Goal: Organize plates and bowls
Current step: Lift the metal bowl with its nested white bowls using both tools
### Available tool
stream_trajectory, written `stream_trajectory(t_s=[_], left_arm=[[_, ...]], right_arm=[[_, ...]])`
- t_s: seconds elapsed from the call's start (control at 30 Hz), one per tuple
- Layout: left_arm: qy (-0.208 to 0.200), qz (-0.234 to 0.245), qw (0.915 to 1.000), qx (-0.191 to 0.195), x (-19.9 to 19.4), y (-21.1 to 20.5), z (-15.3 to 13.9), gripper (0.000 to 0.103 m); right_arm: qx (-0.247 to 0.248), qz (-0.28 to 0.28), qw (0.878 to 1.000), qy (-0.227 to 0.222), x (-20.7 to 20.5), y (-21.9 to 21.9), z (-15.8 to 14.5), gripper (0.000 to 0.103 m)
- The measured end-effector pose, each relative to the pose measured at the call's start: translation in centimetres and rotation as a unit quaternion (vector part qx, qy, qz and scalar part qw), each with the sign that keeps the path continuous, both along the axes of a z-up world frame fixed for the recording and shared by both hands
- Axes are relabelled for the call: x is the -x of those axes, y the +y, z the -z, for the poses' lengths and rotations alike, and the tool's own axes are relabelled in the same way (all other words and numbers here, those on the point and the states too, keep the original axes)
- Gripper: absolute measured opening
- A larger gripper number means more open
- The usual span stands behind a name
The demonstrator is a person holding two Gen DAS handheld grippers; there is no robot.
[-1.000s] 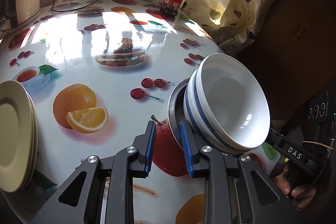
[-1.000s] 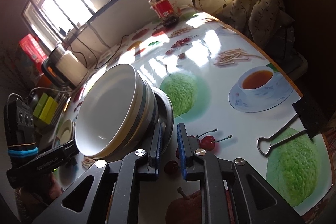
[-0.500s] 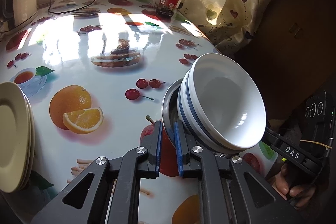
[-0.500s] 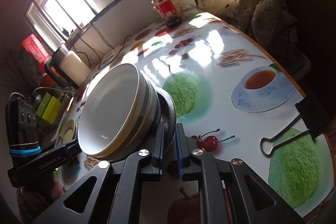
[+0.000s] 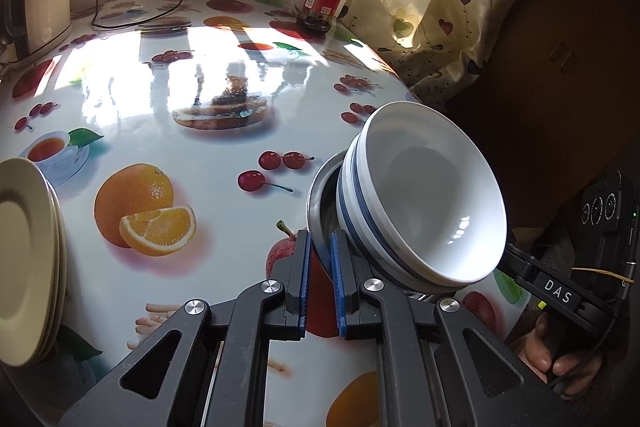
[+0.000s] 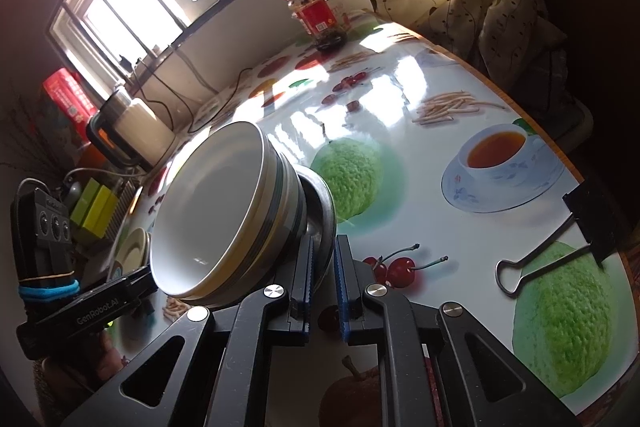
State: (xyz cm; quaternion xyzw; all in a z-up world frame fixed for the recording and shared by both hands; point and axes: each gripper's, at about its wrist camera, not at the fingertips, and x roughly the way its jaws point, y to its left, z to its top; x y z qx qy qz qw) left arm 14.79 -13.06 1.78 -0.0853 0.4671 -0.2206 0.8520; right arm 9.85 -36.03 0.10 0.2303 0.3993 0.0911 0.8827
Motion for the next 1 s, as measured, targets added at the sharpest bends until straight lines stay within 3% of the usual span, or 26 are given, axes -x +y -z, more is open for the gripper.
stream_trajectory(t_s=[1.0], left_arm=[[-0.002, -0.004, 1.0, 0.003, 0.02, 0.09, -0.12, 0.01]], right_arm=[[-0.005, 0.0, 1.0, -0.005, 0.08, 0.26, -0.31, 0.011]])
